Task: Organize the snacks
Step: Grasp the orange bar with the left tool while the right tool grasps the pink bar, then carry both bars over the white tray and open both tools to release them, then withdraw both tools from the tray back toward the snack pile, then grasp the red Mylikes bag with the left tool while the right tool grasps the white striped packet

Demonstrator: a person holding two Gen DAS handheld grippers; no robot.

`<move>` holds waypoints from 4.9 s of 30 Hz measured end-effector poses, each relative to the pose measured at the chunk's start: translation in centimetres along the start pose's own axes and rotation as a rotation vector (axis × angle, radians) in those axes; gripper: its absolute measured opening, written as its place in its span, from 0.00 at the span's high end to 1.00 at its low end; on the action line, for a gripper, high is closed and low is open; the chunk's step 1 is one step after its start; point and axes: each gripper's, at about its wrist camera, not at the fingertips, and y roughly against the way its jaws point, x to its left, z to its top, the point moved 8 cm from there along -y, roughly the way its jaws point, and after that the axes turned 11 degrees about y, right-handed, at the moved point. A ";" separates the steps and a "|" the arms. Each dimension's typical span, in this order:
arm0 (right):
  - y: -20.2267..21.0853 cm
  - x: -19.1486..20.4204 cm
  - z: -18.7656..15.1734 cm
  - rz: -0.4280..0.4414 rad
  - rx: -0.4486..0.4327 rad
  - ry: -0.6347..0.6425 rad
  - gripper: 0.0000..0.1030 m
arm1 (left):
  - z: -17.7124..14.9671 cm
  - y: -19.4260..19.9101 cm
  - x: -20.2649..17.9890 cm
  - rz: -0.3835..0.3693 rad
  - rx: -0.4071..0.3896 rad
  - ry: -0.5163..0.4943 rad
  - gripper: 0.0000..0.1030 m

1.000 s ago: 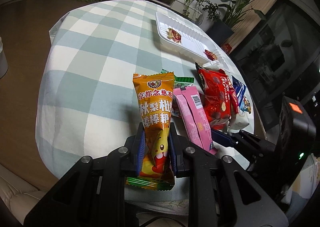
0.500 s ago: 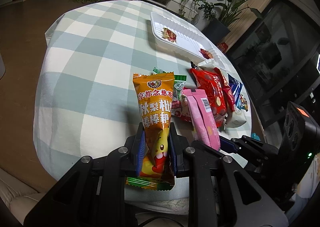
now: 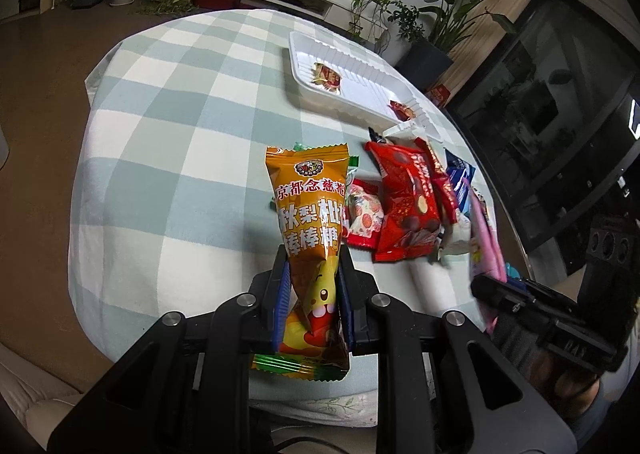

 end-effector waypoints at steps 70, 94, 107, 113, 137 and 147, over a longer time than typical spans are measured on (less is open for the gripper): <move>-15.4 -22.5 18.3 -0.211 0.256 0.077 0.64 | 21.2 -28.3 -11.7 0.246 0.192 -0.367 0.76; 4.3 -18.1 21.5 -0.194 -0.261 -0.040 0.08 | 19.0 -7.2 -11.2 0.080 -0.124 -0.241 0.00; 6.6 -11.8 3.8 -0.138 -0.205 -0.175 0.08 | 1.3 -8.4 -7.6 0.045 0.067 -0.084 0.01; 5.8 -8.5 0.4 -0.124 -0.166 -0.115 0.08 | 0.6 -8.2 -8.9 0.075 0.030 -0.138 0.01; 4.5 -8.9 -2.1 -0.130 -0.106 -0.145 0.24 | 2.1 -13.2 -9.7 0.184 0.093 -0.200 0.35; 4.4 -8.7 -1.3 -0.133 -0.098 -0.122 0.25 | 2.4 -11.7 -9.4 0.159 0.065 -0.205 0.62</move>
